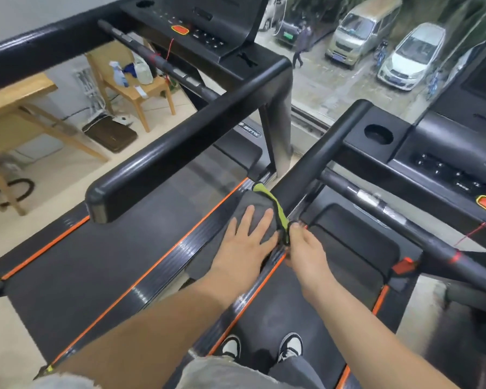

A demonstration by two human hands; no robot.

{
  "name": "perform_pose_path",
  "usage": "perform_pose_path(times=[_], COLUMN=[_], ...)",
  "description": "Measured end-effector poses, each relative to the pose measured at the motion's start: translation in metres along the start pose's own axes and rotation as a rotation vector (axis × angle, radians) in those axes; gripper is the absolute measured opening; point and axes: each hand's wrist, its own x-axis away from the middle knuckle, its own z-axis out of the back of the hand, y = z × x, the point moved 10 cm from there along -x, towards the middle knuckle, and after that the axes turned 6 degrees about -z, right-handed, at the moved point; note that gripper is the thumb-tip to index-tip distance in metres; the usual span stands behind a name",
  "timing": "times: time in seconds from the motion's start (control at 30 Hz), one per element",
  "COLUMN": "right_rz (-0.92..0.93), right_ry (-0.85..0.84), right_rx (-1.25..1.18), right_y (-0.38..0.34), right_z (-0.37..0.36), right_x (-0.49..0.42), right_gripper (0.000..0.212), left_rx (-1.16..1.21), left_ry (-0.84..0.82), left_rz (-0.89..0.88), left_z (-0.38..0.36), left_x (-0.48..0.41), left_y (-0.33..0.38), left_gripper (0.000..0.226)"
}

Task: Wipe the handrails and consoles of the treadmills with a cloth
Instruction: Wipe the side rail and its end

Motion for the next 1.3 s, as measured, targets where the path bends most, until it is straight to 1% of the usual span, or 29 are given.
perform_pose_path(times=[0.07,0.1,0.13,0.17,0.2,0.23,0.27,0.3,0.33,0.37,0.4,0.47,0.53,0.57,0.67,0.77,0.87,0.93,1.0,1.1,1.13,1.17,1.2,1.23,1.27,1.3], right_rz=[0.087,0.125,0.142,0.119,0.078,0.011,-0.055,-0.116,-0.148,-0.17,-0.176,-0.164,-0.083,-0.048,-0.051,-0.044,-0.073,-0.118,-0.166,-0.303,-0.371,-0.436,-0.474,-0.48,-0.469,-0.459], right_ry=[0.06,0.085,0.087,0.063,0.021,-0.056,-0.116,-0.152,-0.163,-0.141,-0.085,0.071,0.198,0.234,0.272,0.266,0.221,0.199,0.135,0.024,-0.019,-0.07,-0.103,-0.133,-0.168,-0.202], right_rx=[0.008,0.024,0.038,0.042,0.02,-0.027,-0.075,-0.09,-0.071,-0.016,0.078,0.236,0.265,0.258,0.243,0.221,0.194,0.198,0.2,0.177,0.137,0.055,-0.045,-0.119,-0.153,-0.172], right_y=[-0.012,-0.017,-0.019,-0.016,-0.014,-0.009,-0.004,-0.001,-0.001,-0.004,-0.007,-0.013,-0.016,-0.014,0.002,0.02,0.045,0.063,0.087,0.124,0.133,0.137,0.138,0.134,0.131,0.124], right_z=[0.007,0.011,0.011,0.008,0.0,-0.014,-0.027,-0.04,-0.051,-0.059,-0.064,-0.067,-0.069,-0.072,-0.085,-0.104,-0.129,-0.143,-0.161,-0.181,-0.183,-0.184,-0.184,-0.182,-0.181,-0.181], right_x=[0.004,0.004,0.002,-0.001,-0.002,-0.003,-0.005,-0.008,-0.011,-0.013,-0.015,-0.014,-0.012,-0.01,-0.001,0.021,0.049,0.073,0.096,0.115,0.117,0.117,0.114,0.113,0.11,0.112], right_gripper=[0.037,0.034,0.033,0.037,0.047,0.061,0.076,0.091,0.104,0.112,0.114,0.114,0.114,0.112,0.112,0.119,0.127,0.13,0.136,0.154,0.153,0.147,0.134,0.115,0.096,0.086], left_rx=[-0.008,0.032,0.119,0.26,0.435,0.597,0.706,0.742,0.733,0.73,0.752,0.817,0.857,0.873,0.903,0.917,0.923,0.932,0.946,0.979,0.981,0.982,0.979,0.975,0.976,0.987], left_ry=[-0.034,-0.037,-0.023,0.022,0.094,0.17,0.246,0.31,0.354,0.368,0.361,0.349,0.394,0.42,0.444,0.446,0.435,0.422,0.42,0.406,0.401,0.404,0.417,0.437,0.451,0.458], left_rz=[0.007,0.001,-0.022,-0.053,-0.067,-0.039,0.038,0.14,0.233,0.304,0.354,0.42,0.466,0.49,0.524,0.543,0.586,0.626,0.643,0.657,0.661,0.66,0.661,0.66,0.657,0.649], left_z=[0.007,0.009,0.01,0.014,0.023,0.029,0.032,0.03,0.027,0.021,0.013,-0.002,-0.008,-0.011,-0.017,-0.023,-0.029,-0.034,-0.037,-0.042,-0.044,-0.044,-0.042,-0.041,-0.041,-0.041], left_x=[-0.023,-0.029,-0.03,-0.026,-0.017,-0.006,0.008,0.023,0.038,0.05,0.061,0.08,0.098,0.107,0.126,0.139,0.15,0.157,0.162,0.16,0.158,0.155,0.153,0.151,0.15,0.148], left_y=[0.008,0.009,0.008,0.004,-0.004,-0.018,-0.036,-0.057,-0.074,-0.085,-0.092,-0.098,-0.103,-0.106,-0.113,-0.122,-0.131,-0.137,-0.139,-0.144,-0.145,-0.145,-0.145,-0.145,-0.144,-0.142], left_gripper=[0.087,0.086,0.076,0.061,0.05,0.047,0.046,0.044,0.04,0.036,0.033,0.029,0.029,0.03,0.026,0.025,0.026,0.028,0.027,0.026,0.026,0.026,0.026,0.025,0.025,0.024])
